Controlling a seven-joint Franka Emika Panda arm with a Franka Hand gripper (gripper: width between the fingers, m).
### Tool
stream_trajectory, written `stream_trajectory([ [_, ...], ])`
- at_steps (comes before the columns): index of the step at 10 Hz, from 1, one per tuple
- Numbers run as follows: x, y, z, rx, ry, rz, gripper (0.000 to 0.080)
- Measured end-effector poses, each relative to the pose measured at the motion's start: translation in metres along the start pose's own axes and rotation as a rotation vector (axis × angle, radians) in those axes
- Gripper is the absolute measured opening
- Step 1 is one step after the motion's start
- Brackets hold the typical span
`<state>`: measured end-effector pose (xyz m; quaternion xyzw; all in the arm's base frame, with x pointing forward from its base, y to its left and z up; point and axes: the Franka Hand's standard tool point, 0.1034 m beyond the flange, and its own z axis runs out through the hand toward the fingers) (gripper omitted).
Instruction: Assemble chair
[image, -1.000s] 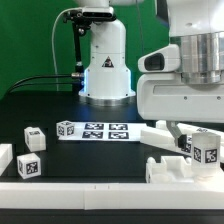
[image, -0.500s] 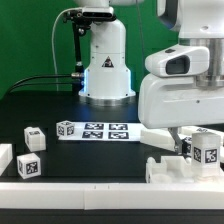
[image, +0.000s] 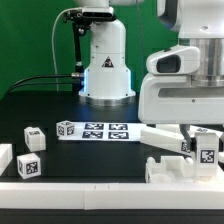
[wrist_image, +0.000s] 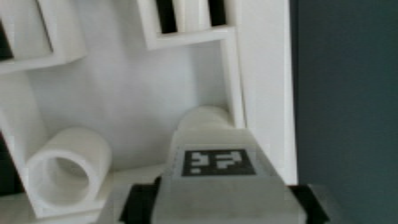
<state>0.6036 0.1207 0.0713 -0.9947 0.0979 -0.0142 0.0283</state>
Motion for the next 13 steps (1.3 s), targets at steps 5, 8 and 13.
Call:
stream_trajectory([
  [5,0.004,-0.004,0.001,0.076,-0.023,0.967,0.0284],
  [8,0.004,-0.004,0.001,0.077,-0.025,1.034,0.0284],
  [13,0.013,0.005,-0.006,0.068,-0.019,0.407,0.0642],
])
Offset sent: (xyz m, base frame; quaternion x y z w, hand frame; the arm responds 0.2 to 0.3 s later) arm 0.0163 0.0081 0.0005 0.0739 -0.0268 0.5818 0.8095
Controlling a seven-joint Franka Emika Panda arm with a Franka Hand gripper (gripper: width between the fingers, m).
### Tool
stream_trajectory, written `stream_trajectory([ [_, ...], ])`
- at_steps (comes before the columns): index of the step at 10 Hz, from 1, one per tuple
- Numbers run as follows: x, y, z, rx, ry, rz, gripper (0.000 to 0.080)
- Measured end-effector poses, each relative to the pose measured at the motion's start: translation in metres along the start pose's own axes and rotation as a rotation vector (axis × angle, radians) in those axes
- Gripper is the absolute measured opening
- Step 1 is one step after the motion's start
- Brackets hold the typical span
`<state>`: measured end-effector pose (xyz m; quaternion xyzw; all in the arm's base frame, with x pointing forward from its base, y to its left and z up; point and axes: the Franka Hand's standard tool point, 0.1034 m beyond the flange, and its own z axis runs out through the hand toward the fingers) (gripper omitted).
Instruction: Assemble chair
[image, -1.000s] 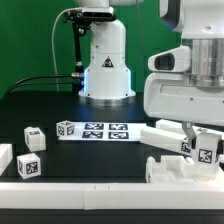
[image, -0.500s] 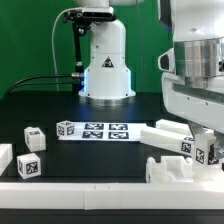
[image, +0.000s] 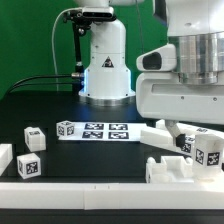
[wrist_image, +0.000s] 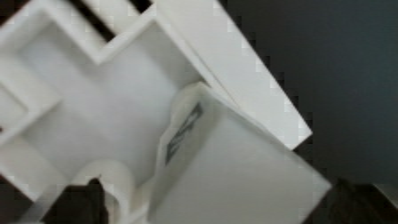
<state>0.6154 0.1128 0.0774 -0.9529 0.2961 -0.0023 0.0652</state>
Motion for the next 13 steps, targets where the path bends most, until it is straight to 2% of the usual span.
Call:
stream_trajectory([
  [2,0.001,0.001,0.000,-0.001,0.001,-0.129,0.0648],
  [3,-0.001,0.000,0.000,-0.019,0.006,-0.241,0.0649],
  [4,-0.007,-0.006,0.000,-0.061,0.019,-0.450,0.0649],
  [5,-0.014,-0.011,0.002,-0.080,0.017,-0.620,0.0649],
  [6,-0.014,-0.011,0.002,-0.077,0.016,-0.590,0.0649],
  [7,-0.013,-0.010,0.003,-0.078,0.017,-0.572,0.0547],
  [8,-0.013,-0.010,0.003,-0.078,0.017,-0.573,0.0411],
  [9,-0.013,-0.010,0.003,-0.077,0.019,-0.504,0.0411],
  [10,-0.010,-0.007,0.002,-0.079,0.024,-0.414,0.0289],
  [11,-0.007,-0.008,0.000,-0.076,0.032,-0.347,0.0288],
  [13,-0.007,-0.007,0.000,-0.068,0.045,-0.033,0.0288],
])
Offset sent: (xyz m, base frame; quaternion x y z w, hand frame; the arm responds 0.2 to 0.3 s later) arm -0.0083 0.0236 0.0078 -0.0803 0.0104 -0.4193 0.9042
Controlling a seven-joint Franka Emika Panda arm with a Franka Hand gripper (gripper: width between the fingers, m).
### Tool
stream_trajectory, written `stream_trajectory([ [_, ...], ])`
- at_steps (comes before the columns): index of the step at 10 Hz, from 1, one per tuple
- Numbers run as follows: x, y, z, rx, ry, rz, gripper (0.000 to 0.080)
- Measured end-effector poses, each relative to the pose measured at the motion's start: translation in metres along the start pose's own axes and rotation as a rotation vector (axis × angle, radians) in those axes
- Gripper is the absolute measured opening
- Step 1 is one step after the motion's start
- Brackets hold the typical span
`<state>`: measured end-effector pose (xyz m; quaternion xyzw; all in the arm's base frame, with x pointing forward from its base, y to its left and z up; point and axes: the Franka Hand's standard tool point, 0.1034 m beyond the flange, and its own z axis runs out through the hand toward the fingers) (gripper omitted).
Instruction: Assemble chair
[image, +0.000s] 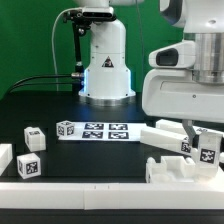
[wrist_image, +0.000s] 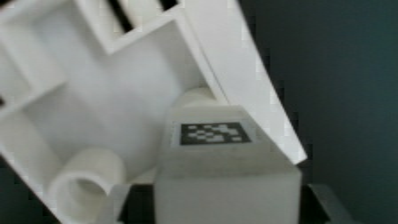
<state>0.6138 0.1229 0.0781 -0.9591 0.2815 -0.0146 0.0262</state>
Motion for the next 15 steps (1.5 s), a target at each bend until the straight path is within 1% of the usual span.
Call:
stream_trajectory([
  [1,0.0007,0.0009,0.0007,0.009,-0.002,0.130,0.0288],
  [3,0.0020,0.0033,0.0046,0.053,-0.047,0.520,0.0288],
  [4,0.0034,0.0049,0.0057,0.070,-0.074,0.696,0.0288],
  [6,0.0031,0.0052,0.0061,0.070,-0.082,0.825,0.0288],
  [7,0.0033,0.0055,0.0062,0.070,-0.080,0.789,0.0288],
  [8,0.0044,0.0059,0.0058,0.068,-0.079,0.692,0.0363],
  [9,0.0094,0.0048,0.0034,0.070,-0.083,0.520,0.0499],
  [10,0.0095,0.0022,0.0029,0.073,-0.076,0.339,0.0499],
  [11,0.0060,0.0001,0.0040,0.074,-0.077,0.277,0.0617],
  [12,0.0075,0.0015,0.0038,0.075,-0.074,0.249,0.0639],
  [15,0.0085,0.0026,0.0039,0.082,-0.064,0.010,0.0648],
])
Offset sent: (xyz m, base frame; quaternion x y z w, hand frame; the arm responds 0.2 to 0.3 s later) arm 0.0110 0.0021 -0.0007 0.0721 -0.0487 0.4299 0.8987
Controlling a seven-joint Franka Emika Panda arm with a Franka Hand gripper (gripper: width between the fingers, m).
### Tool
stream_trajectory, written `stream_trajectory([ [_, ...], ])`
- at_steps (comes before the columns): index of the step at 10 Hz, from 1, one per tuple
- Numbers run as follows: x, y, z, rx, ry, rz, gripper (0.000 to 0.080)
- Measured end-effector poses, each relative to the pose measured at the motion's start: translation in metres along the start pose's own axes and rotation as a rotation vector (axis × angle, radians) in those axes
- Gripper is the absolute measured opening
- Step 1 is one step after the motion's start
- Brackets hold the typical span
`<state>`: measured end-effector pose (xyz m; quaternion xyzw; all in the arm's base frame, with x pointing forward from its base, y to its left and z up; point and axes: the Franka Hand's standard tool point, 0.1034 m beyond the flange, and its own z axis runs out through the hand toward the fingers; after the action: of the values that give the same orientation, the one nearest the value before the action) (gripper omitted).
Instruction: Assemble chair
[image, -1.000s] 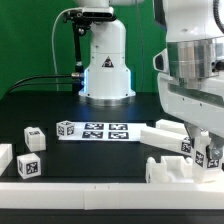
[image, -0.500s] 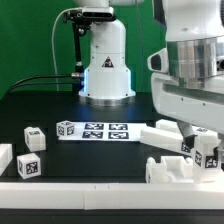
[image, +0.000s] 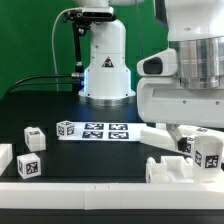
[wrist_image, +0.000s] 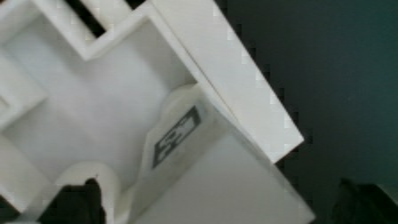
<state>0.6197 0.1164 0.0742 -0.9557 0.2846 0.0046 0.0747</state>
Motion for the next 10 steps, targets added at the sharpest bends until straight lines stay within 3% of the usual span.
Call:
stream_trajectory([
  [1,0.0017,0.0026,-0.0001,-0.046,0.013,-0.426,0.0648],
  [2,0.0020,0.0052,0.0036,-0.053,0.011,-0.554,0.0648],
  [4,-0.0007,0.0048,0.0069,-0.052,0.015,-0.494,0.0604],
  [5,-0.0004,0.0052,0.0070,-0.052,0.016,-0.465,0.0429],
  [6,-0.0009,0.0047,0.0072,-0.049,0.017,-0.380,0.0429],
  [7,-0.0004,0.0046,0.0072,-0.048,0.020,-0.282,0.0283],
  [10,-0.0015,0.0050,0.0080,-0.048,0.031,0.105,0.0284],
])
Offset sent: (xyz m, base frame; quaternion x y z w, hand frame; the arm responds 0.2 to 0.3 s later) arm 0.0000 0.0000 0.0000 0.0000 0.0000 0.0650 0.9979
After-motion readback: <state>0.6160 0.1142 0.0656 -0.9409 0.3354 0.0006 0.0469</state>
